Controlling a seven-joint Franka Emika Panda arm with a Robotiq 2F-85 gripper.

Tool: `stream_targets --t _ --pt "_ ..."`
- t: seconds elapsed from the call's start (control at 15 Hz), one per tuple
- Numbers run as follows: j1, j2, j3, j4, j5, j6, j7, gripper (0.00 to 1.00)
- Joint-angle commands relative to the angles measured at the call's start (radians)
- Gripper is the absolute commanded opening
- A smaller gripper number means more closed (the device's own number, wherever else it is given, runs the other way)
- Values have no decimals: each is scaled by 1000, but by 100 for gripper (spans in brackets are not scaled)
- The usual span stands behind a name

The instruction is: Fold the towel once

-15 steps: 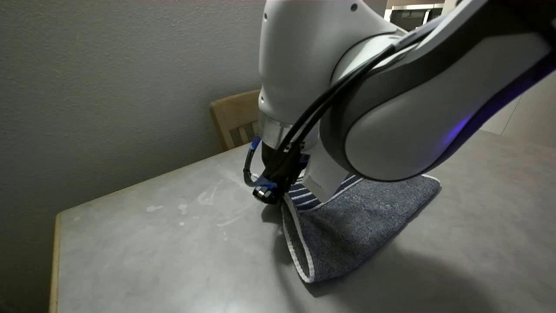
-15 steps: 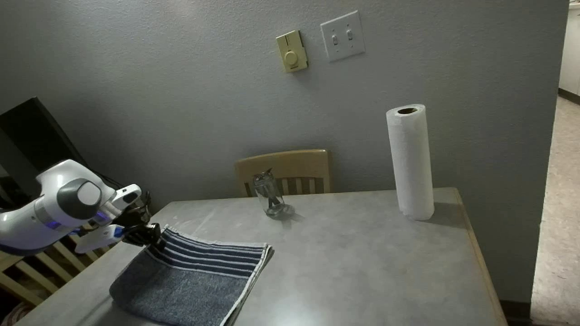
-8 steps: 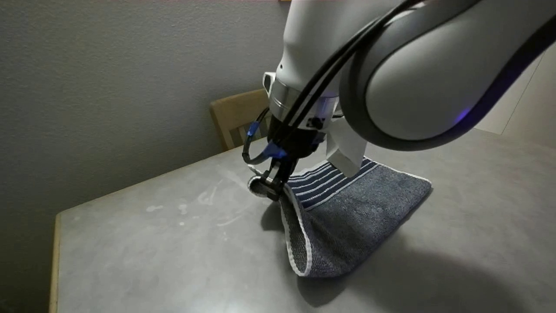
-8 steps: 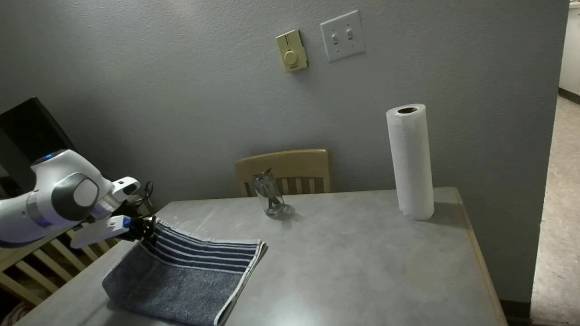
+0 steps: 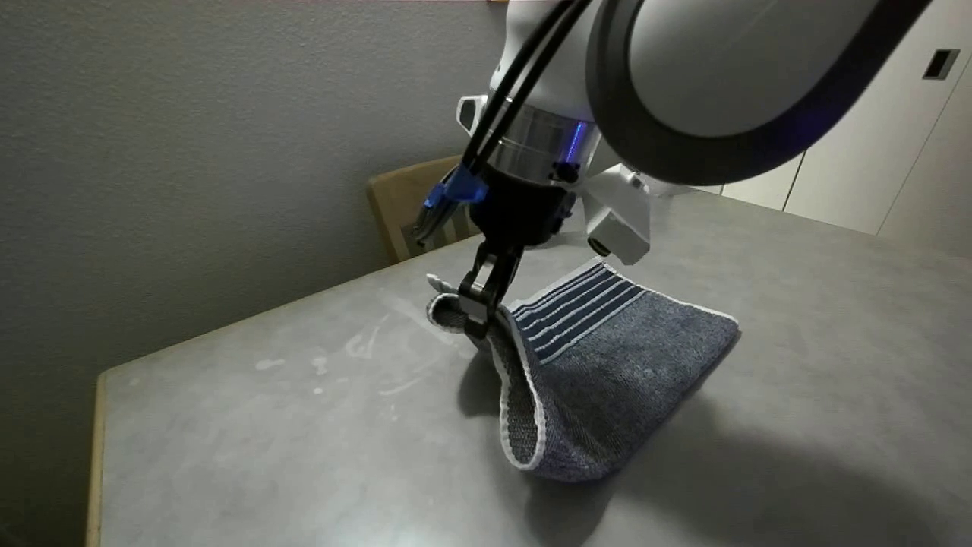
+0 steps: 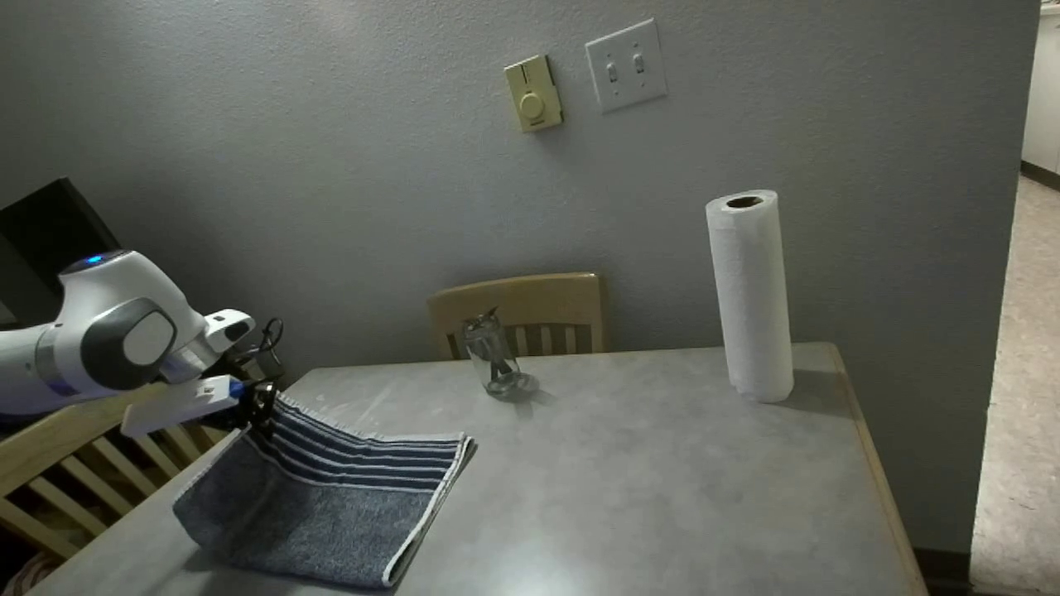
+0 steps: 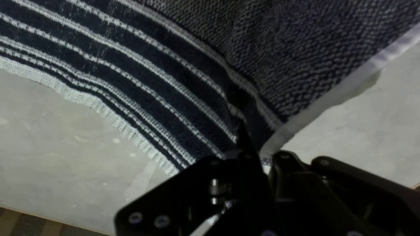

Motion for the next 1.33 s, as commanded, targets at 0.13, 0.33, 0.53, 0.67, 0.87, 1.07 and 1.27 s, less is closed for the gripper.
stream_targets --t 0.13,0.33,0.53,0.67,0.87,1.07,1.27 --pt "-58 -102 21 -62 34 -100 -118 2" --pt "-84 -155 20 -101 38 -115 -179 2" --pt "-109 -208 19 -144 50 -120 -239 2" --pt "-124 -242 17 -174 61 -116 -273 2" --pt "-141 -294 10 -224 76 -113 -314 2" --pt "-114 -261 -13 -188 51 -106 -279 7" --pt "-116 -281 -14 -208 52 -106 -282 7"
